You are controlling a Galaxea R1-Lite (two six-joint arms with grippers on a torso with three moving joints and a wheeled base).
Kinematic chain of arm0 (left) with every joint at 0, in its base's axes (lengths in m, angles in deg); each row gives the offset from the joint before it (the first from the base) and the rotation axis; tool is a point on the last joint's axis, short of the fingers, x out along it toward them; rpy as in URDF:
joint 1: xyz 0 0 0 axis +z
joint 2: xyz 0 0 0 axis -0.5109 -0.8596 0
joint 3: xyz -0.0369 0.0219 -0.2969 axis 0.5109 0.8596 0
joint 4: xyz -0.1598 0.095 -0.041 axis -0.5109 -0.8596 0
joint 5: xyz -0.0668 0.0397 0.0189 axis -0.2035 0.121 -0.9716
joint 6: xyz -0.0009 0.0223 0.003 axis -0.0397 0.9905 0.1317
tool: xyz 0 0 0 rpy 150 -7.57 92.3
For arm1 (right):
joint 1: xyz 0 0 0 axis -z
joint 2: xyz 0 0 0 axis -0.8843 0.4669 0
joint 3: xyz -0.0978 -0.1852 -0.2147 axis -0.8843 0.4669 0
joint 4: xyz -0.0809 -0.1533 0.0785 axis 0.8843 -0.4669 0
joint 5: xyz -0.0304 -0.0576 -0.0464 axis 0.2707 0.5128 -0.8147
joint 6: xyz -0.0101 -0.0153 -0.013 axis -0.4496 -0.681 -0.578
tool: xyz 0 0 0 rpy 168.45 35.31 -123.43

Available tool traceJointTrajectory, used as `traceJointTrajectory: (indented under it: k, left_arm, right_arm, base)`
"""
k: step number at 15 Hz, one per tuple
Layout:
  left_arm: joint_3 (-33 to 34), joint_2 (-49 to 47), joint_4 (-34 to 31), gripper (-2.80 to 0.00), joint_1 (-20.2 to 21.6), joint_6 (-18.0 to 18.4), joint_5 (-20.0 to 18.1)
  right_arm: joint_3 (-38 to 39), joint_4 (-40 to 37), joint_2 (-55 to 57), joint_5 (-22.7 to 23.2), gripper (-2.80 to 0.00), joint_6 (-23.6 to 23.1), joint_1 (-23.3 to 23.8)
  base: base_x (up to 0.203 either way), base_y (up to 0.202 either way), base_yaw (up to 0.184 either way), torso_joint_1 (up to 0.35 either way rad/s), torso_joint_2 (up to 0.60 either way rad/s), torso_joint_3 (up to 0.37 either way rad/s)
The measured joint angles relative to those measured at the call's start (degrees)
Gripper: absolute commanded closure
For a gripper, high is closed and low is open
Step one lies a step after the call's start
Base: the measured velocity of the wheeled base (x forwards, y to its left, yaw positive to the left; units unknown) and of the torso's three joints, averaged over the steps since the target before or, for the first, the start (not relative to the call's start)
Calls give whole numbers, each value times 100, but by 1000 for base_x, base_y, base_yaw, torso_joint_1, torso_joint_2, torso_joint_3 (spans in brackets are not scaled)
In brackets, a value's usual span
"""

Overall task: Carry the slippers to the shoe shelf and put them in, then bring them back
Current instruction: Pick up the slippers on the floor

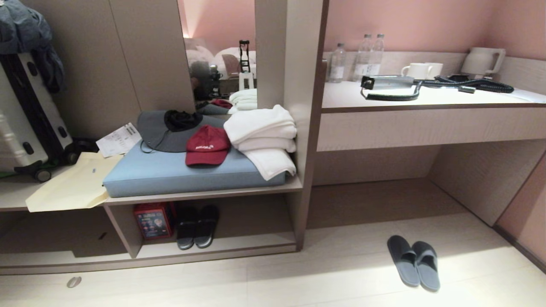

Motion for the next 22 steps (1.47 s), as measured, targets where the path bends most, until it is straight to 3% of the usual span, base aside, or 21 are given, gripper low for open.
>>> traceJointTrajectory:
  k: [22]
  left_arm:
    - [0, 0, -1, 0, 0, 0, -3]
  right_arm:
    - [0, 0, 1, 0, 0, 0, -2]
  base:
    - [0, -197, 2, 2, 2, 1]
